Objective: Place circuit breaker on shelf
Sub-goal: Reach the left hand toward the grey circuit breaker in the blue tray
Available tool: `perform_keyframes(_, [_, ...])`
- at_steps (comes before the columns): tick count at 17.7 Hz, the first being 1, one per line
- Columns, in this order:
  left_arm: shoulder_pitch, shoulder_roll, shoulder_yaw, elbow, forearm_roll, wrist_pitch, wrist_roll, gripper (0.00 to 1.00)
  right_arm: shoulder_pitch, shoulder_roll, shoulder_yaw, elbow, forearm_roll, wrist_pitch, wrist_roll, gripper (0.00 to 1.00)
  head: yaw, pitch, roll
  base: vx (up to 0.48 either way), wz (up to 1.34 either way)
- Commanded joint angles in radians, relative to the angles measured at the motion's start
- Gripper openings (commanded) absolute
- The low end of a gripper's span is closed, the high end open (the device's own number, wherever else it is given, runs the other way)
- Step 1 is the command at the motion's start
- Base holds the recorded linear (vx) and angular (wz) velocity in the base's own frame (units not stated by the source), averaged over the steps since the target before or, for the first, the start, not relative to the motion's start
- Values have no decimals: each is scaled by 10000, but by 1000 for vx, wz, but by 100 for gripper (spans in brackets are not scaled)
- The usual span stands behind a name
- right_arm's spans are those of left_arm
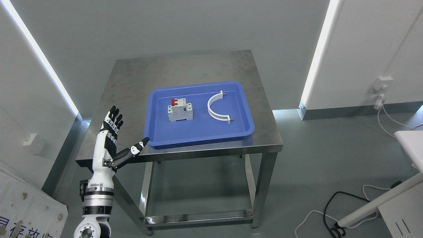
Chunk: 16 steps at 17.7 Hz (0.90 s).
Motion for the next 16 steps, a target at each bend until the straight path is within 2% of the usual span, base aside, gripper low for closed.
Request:
perform_keyframes(1, [-25, 175, -452, 123, -200, 69, 99, 100, -5, -175, 0, 0, 0, -6, -5, 100, 0, 0, 0, 0, 0])
perform_keyframes(4, [-635, 175, -484, 383, -245, 70, -144, 100, 10, -175, -15, 0, 0, -6, -5, 100, 0, 0, 0, 0, 0])
perform_keyframes(6, [-1677, 175, -652, 1133, -764, 161, -1381, 100, -5, -175, 0, 0, 0, -6, -5, 100, 0, 0, 0, 0, 0])
perform_keyframes(8, [-2643, 175, -897, 1930, -2079, 512, -2946, 100, -5, -175, 0, 0, 0, -6, -5, 100, 0, 0, 0, 0, 8])
perform_keyframes(9, [-3149, 175, -944, 2314, -2679, 849, -3317, 100, 10, -175, 0, 0, 0, -6, -5, 100, 0, 0, 0, 0, 17])
perform_keyframes(11, [-4421, 182, -990, 3248, -3815, 1585, -3840, 100, 10, -175, 0, 0, 0, -6, -5, 100, 0, 0, 0, 0, 0])
perform_keyframes(13, [-5572, 612, -1250, 4215, -4369, 1802, -4025, 100, -5, -175, 0, 0, 0, -6, -5, 100, 0, 0, 0, 1, -19])
perform_keyframes(16, [-6527, 706, -1497, 5307, -5321, 1865, -4499, 100, 10, -175, 0, 0, 0, -6, -5, 100, 0, 0, 0, -1, 4])
